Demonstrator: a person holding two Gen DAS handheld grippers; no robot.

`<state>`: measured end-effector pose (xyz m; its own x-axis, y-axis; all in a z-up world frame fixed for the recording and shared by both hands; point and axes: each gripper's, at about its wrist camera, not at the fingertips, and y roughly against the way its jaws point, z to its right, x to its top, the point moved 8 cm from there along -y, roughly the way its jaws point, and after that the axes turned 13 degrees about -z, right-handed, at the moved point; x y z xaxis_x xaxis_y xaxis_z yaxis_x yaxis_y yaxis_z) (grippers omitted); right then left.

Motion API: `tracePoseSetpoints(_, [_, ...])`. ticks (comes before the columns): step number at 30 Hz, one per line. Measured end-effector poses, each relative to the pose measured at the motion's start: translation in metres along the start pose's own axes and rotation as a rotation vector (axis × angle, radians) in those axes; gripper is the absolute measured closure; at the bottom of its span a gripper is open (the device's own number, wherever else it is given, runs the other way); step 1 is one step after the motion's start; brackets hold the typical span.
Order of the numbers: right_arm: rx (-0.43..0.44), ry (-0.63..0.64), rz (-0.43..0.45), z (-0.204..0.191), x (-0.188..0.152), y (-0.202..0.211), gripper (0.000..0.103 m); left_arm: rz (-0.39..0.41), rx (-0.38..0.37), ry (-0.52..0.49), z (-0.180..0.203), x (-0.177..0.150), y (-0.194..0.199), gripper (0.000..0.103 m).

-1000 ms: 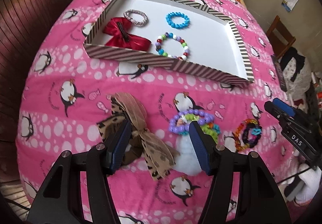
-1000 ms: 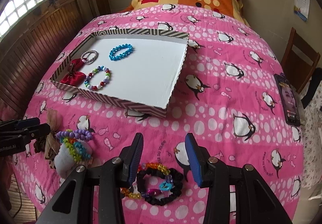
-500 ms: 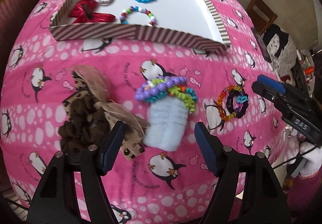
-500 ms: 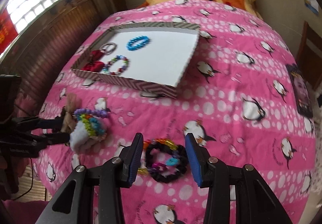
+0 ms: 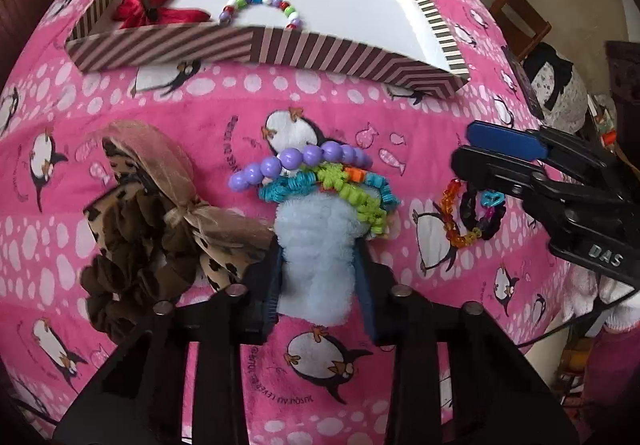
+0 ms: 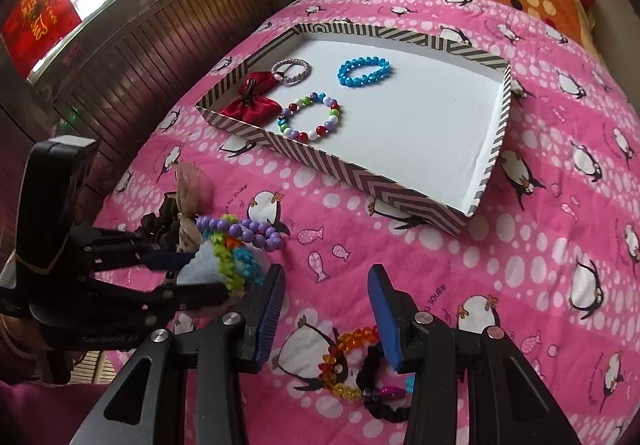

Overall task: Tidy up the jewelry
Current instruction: 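Move the left tool to the purple bead bracelets on the white holder and close, then pull the purple bead bracelet off the holder with the right tool while the left tool holds the holder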

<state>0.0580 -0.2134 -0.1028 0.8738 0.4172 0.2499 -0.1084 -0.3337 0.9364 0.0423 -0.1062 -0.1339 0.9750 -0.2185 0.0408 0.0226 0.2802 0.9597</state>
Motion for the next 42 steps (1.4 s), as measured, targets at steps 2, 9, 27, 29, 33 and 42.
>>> tracePoseSetpoints(2, [0.001,0.009,-0.005,0.0,0.003,-0.002,0.062,-0.002,0.002,-0.014,0.001,0.0,0.008,0.081])
tracePoseSetpoints(9, [0.041,0.057,-0.007,-0.013,0.013,-0.009,0.062,-0.022,0.1,-0.056,-0.01,-0.01,0.038,0.082])
tracePoseSetpoints(27, [0.002,0.098,-0.053,-0.032,0.057,-0.077,0.082,0.081,0.104,0.079,-0.05,-0.019,0.078,0.082])
tracePoseSetpoints(29, [-0.046,0.125,-0.026,-0.034,0.06,-0.079,0.094,0.086,0.105,0.085,-0.05,-0.018,0.078,0.082])
tracePoseSetpoints(33, [-0.032,0.117,0.009,-0.036,0.063,-0.06,0.095,0.102,0.085,0.091,-0.049,-0.015,0.083,0.082])
tracePoseSetpoints(42, [-0.025,0.136,0.13,-0.039,0.069,0.018,0.095,0.182,0.047,0.034,-0.027,0.014,0.112,0.082])
